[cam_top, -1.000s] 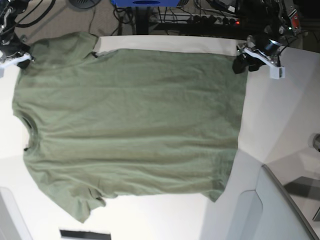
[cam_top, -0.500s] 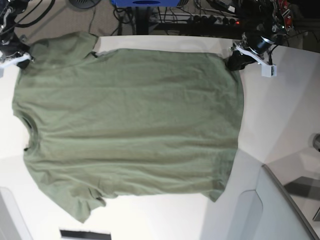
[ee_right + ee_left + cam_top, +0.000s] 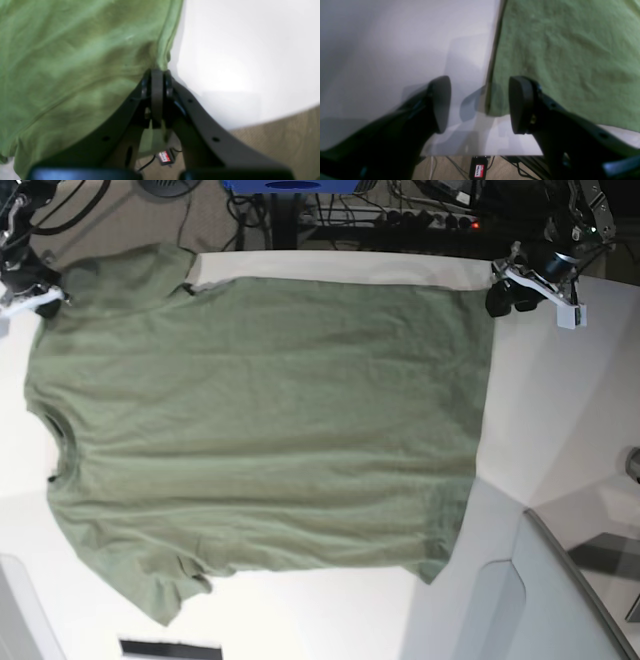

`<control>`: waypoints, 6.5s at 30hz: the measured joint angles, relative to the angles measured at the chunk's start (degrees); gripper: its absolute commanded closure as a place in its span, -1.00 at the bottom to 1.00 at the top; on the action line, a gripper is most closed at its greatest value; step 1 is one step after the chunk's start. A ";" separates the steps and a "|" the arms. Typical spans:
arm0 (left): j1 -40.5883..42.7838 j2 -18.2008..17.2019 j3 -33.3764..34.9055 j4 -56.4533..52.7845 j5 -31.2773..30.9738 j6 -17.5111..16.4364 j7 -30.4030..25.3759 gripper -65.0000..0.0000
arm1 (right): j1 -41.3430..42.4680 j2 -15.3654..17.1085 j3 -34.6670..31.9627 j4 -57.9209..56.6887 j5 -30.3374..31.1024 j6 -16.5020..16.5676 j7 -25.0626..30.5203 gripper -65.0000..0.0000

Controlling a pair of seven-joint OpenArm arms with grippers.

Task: Layout the t-shirt on the table in an organized manner, then fold the t-shirt properly
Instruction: 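Hold the shirt corners with both grippers and pull them taut, then drag the held shirt corners back across the table and release, then move the right gripper to the shirt's sleeve edge and grasp it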

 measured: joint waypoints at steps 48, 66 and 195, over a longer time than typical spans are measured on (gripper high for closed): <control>1.86 3.91 -4.76 13.22 0.26 0.87 12.92 1.00 | -0.85 -0.96 3.17 13.38 -0.07 -0.04 -8.74 1.00; 0.61 3.96 -6.05 17.31 0.33 0.87 14.47 1.00 | -0.02 -1.05 2.60 14.05 -0.11 -0.02 -9.64 1.00; -9.88 1.99 -12.63 8.70 11.72 -5.35 11.13 -0.49 | 38.40 3.91 -26.99 -22.56 -0.22 -6.08 -9.40 1.00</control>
